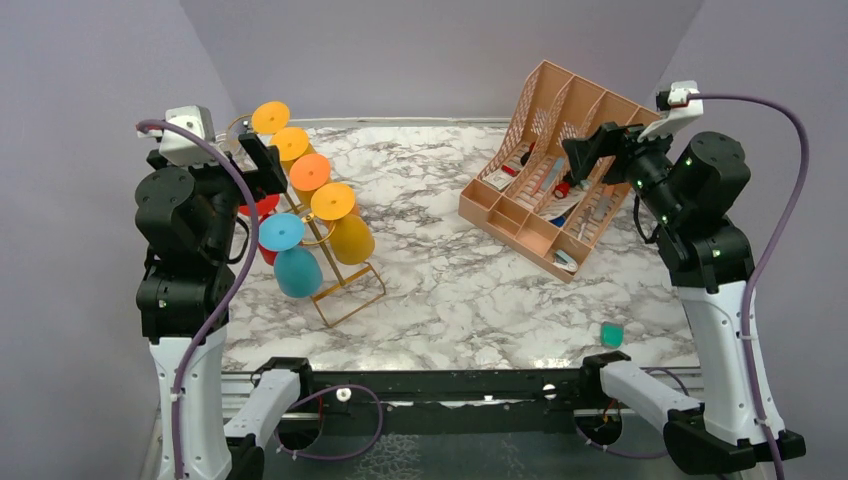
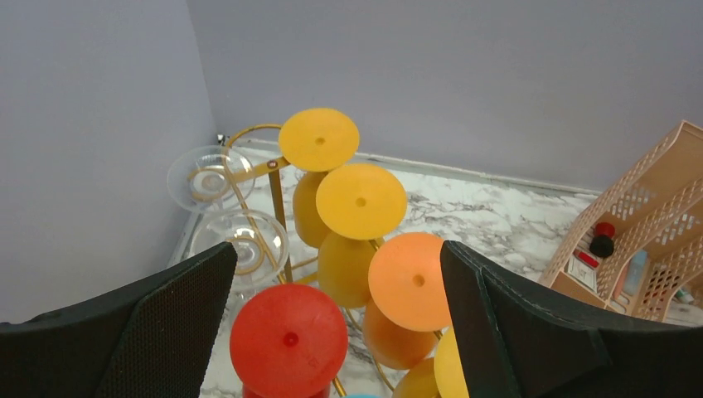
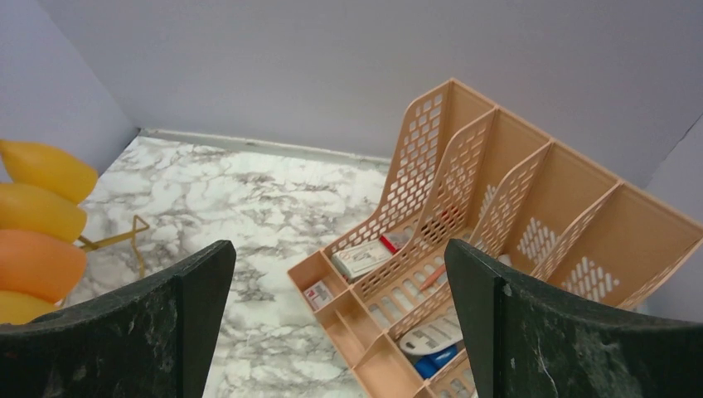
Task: Take the wine glass off the wine glass rack
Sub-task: Adjust the wine rack at the center of the board.
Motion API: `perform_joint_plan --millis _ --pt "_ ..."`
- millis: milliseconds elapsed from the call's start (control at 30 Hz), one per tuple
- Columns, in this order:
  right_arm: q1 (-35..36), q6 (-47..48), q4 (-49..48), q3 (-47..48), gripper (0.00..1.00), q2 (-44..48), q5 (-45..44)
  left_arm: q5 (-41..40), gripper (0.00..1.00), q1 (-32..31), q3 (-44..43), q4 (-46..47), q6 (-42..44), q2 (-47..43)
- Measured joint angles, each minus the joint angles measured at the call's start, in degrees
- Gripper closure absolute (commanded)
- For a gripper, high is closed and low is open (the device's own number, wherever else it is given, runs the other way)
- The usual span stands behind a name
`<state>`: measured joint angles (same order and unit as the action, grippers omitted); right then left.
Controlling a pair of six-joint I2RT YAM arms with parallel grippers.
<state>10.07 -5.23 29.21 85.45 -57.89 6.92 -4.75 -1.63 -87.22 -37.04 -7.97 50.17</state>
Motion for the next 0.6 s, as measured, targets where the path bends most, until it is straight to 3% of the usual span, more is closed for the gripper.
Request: perform_joint_plan --millis 300,600 --pt "0.11 -7.13 -1.75 -16.35 0.01 10.03 8.68 -3.82 0.01 -1.86 6.64 -6.38 -6.78 -7.74" --pt "0.50 -13.53 -4.85 -33.18 0.01 16.50 24.96 -10.32 0.01 -3.02 4.07 -14.88 -13.11 -13.70"
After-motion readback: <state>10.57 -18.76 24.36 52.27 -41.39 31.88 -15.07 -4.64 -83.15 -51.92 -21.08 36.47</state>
